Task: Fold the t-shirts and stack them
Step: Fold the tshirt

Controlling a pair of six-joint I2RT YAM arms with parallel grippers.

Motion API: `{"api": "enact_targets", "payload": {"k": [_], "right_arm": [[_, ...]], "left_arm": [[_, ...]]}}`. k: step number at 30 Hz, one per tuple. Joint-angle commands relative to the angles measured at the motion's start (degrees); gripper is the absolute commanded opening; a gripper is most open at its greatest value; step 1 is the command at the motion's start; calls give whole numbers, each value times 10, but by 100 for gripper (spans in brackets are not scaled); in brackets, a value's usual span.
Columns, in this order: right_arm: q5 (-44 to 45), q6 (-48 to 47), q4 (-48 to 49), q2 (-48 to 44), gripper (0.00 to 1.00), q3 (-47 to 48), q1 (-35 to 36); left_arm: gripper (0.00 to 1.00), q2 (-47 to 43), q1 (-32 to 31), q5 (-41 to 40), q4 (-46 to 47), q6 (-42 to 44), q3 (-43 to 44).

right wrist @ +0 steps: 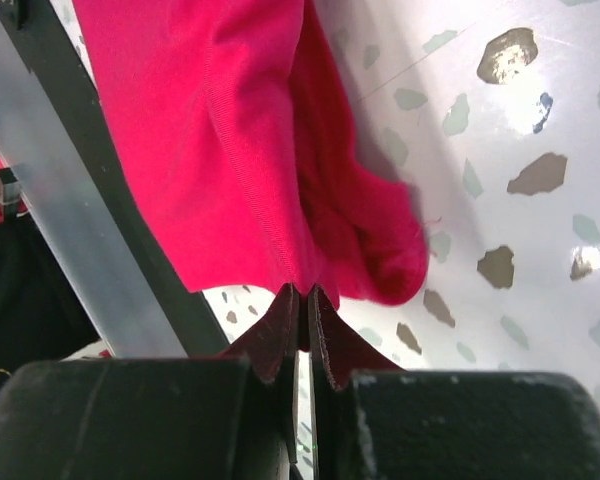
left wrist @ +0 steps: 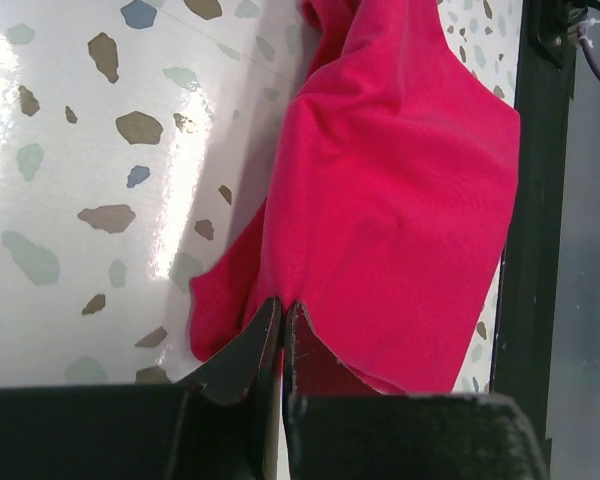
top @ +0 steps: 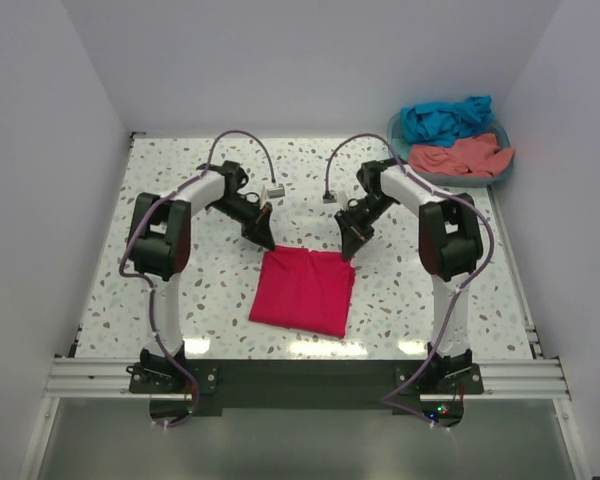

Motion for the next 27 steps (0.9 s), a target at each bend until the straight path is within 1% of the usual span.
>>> {"api": "enact_targets", "payload": {"k": [1, 5, 10, 13, 15, 16, 19, 22, 26, 27], "right_arm": [[27, -23, -28, -58, 0, 1, -5], [59, -35, -22, -67, 0, -13, -23], [89, -2, 19, -46, 0, 3, -31], [102, 23, 50, -18, 0, 28, -31], [127, 39, 69, -8, 0, 34, -31], [136, 48, 94, 3, 0, 38, -31], [167, 75, 129, 26, 0, 52, -31], [194, 90, 155, 47, 0, 64, -31], [201, 112, 165, 60, 0, 80, -31], [195, 120, 166, 58, 13, 86, -31]], "left_arm": [[0, -64, 28, 1, 11, -18, -10], [0, -71, 52, -23, 14, -26, -8], [0, -46, 68, -63, 31, -25, -3], [0, -27, 69, -79, 65, -49, 3], [0, -10, 69, -86, 88, -61, 10], [0, -5, 69, -98, 99, -75, 11], [0, 15, 71, -125, 137, -93, 15], [0, 30, 76, -145, 166, -113, 11], [0, 33, 77, -172, 202, -142, 10], [0, 30, 78, -178, 224, -151, 8]]}}
